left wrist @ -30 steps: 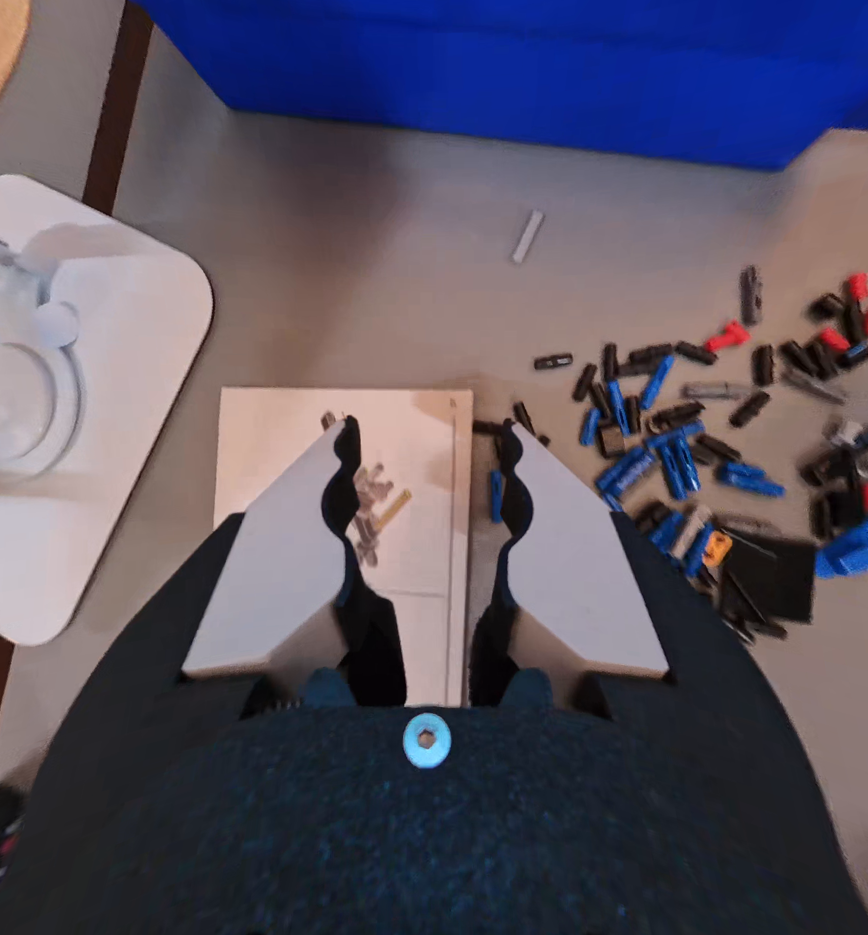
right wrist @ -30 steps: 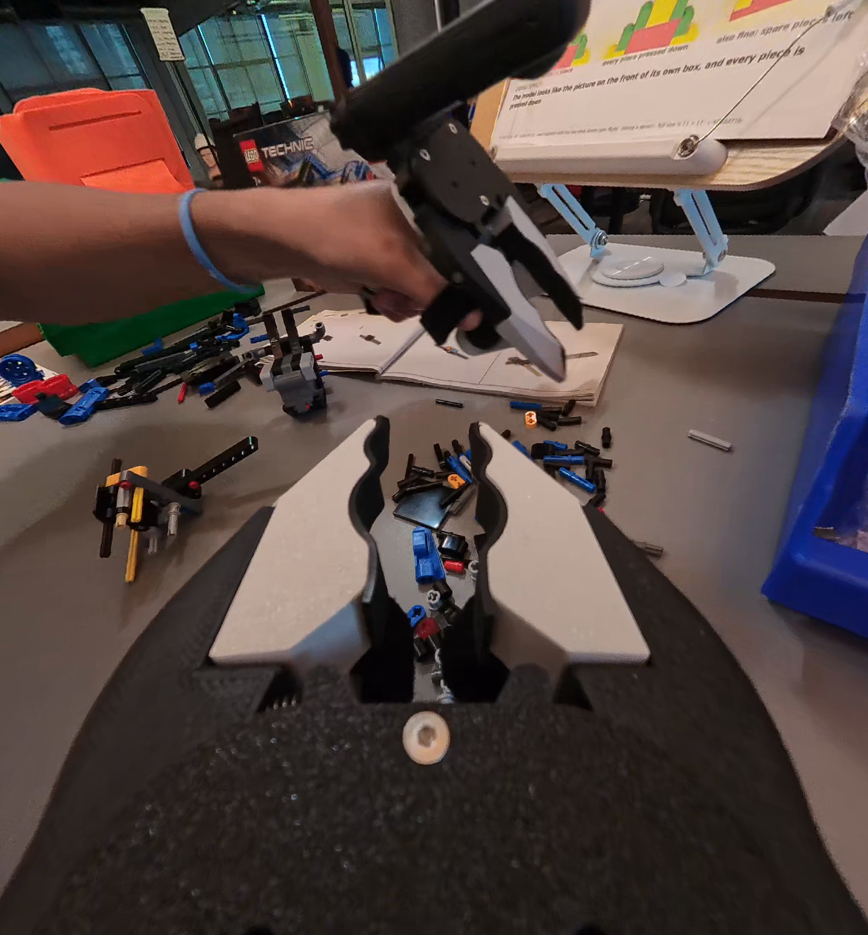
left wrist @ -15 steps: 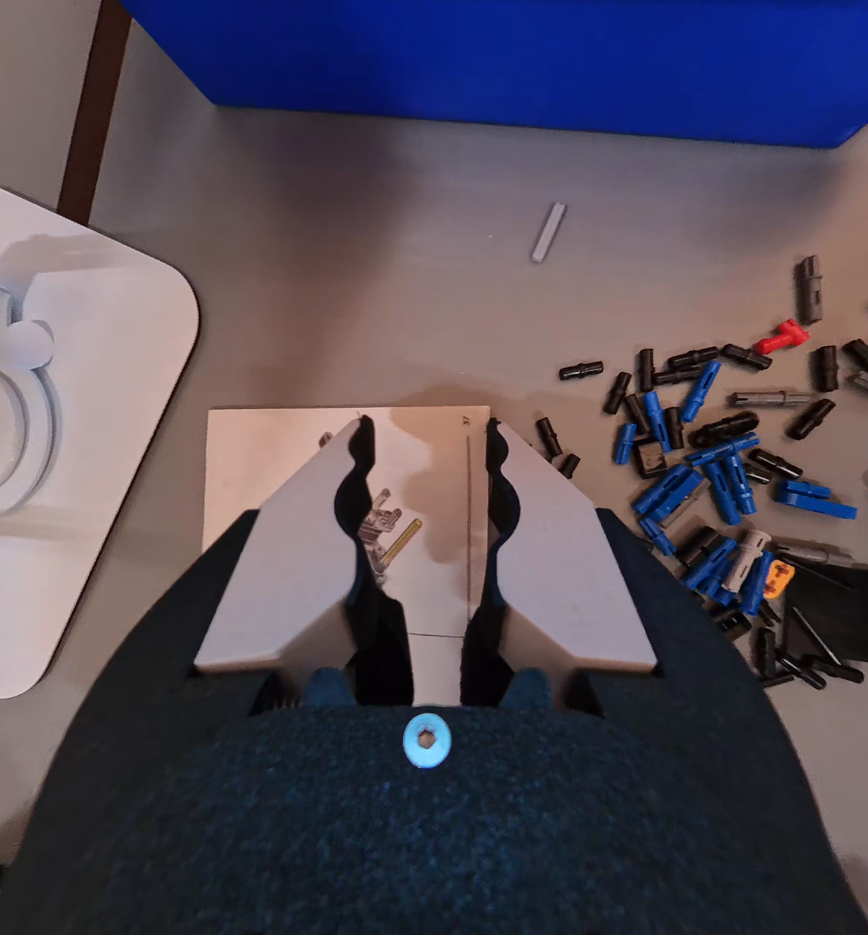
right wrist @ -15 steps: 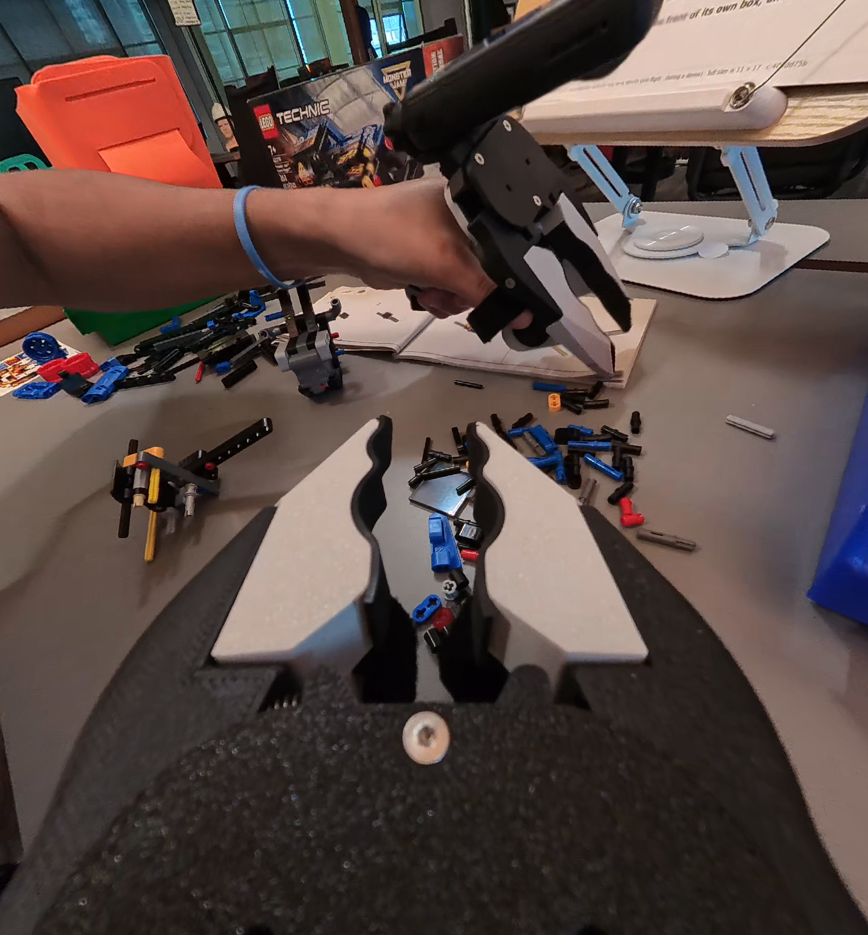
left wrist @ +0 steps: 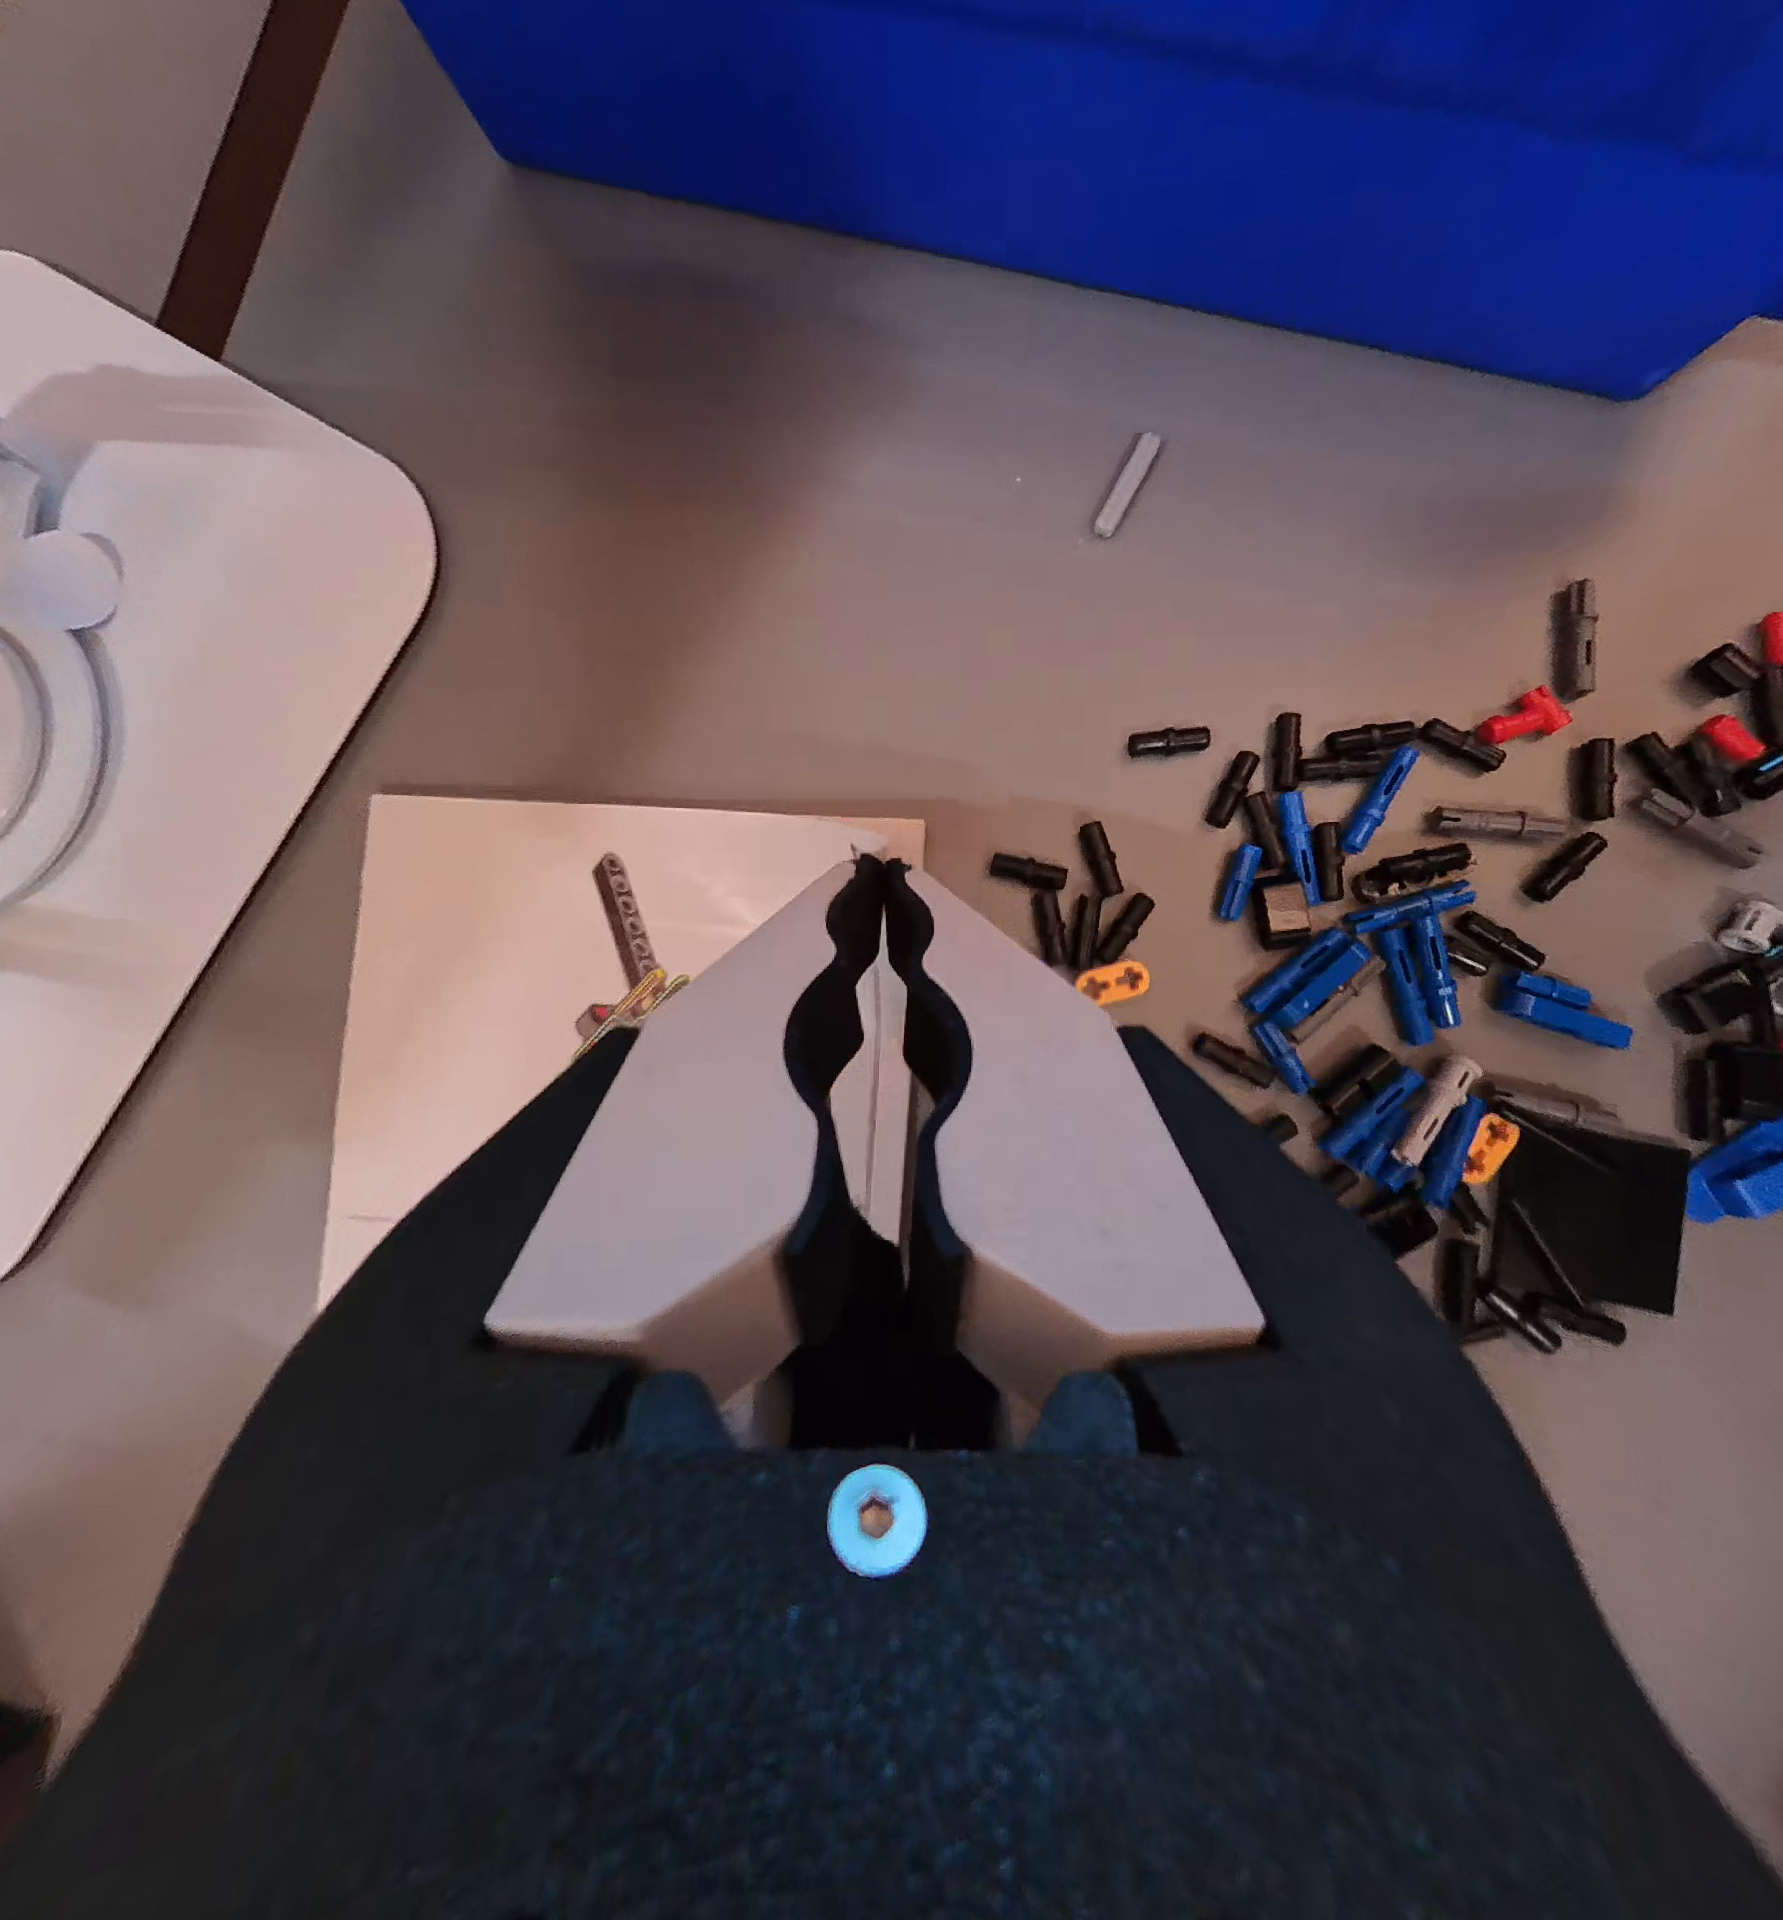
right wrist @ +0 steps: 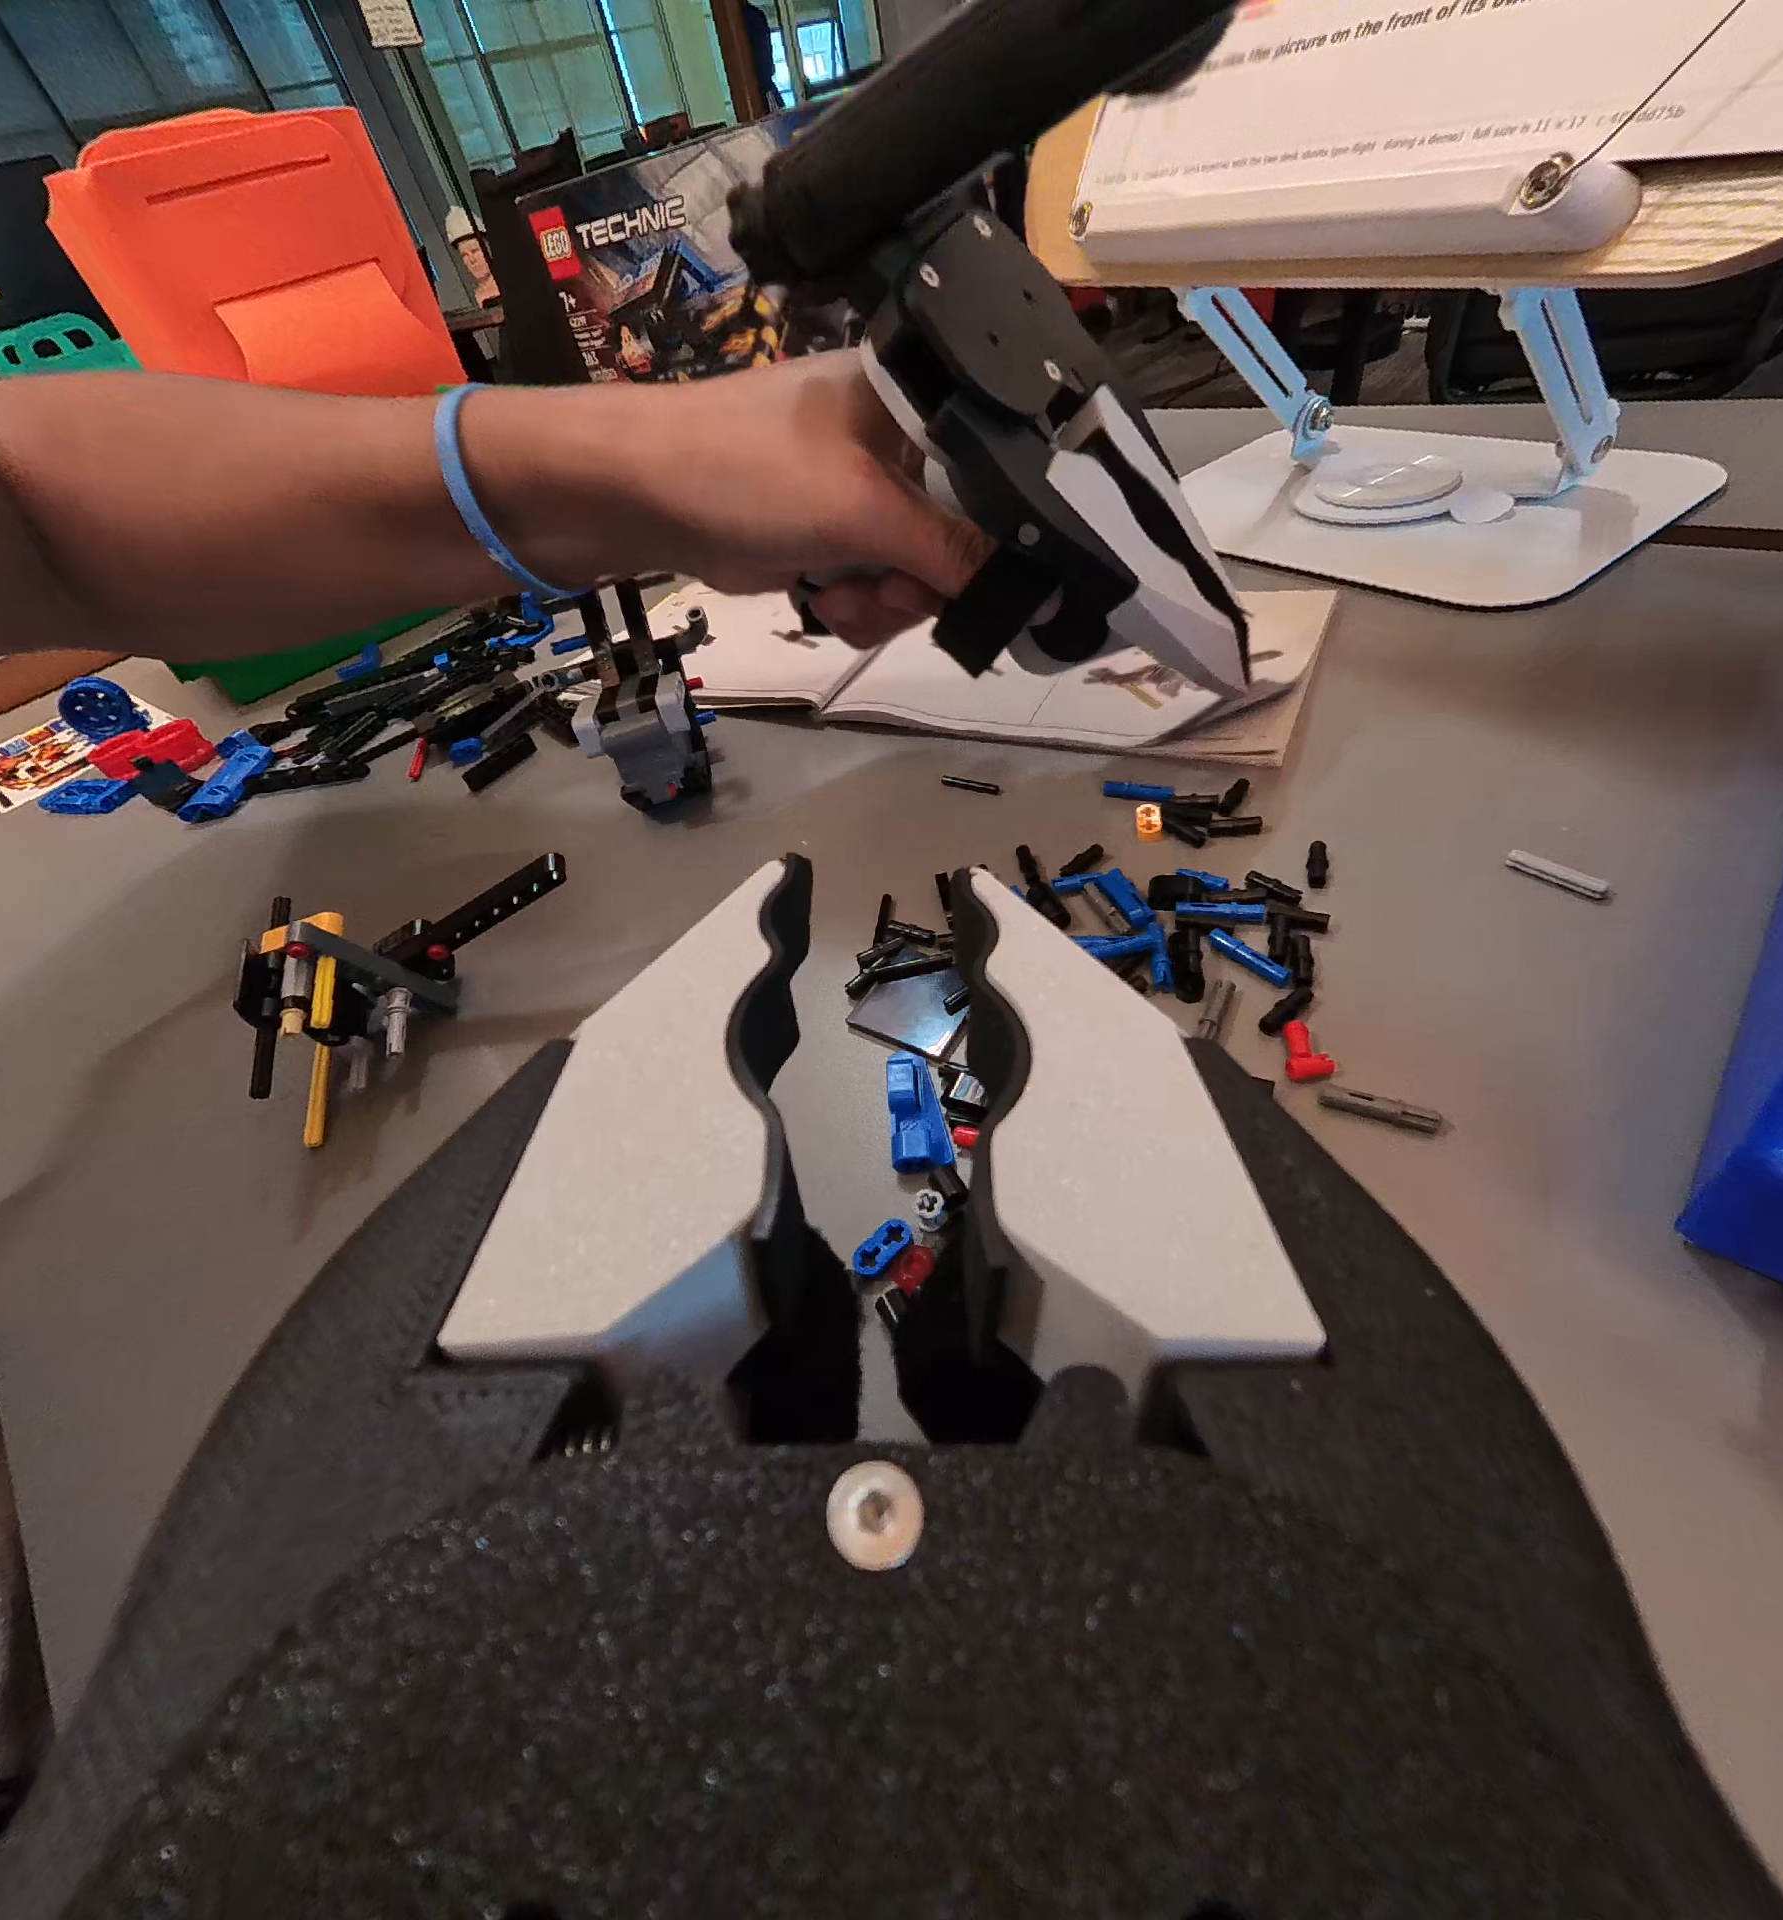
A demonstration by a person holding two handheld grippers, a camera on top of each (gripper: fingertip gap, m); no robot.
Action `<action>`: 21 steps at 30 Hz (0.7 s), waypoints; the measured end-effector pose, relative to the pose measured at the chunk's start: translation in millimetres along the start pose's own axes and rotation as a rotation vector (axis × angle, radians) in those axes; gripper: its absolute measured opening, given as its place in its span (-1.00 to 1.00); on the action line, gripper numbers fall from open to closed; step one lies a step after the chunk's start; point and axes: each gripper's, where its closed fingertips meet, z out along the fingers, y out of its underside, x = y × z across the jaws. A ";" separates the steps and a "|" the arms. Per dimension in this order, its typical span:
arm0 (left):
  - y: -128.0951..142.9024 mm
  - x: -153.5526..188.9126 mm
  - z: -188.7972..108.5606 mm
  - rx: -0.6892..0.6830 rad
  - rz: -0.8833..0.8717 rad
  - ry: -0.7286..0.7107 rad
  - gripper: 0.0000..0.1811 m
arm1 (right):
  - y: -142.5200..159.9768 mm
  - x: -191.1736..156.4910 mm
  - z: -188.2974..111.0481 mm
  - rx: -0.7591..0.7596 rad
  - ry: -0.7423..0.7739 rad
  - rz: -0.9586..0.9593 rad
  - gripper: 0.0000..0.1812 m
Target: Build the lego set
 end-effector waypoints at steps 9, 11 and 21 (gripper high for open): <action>-2.0 -11.8 -43.5 0.039 0.002 0.012 -1.00 | -0.4 4.2 2.8 -0.012 0.010 0.012 -0.73; 0.5 -14.1 -55.7 0.063 -0.036 0.043 -1.00 | -2.9 6.5 9.2 -0.062 -0.018 0.037 -0.66; 24.6 -28.4 -132.3 0.273 -0.231 0.136 -1.00 | -48.7 26.6 100.8 -0.282 -0.177 -0.149 -0.38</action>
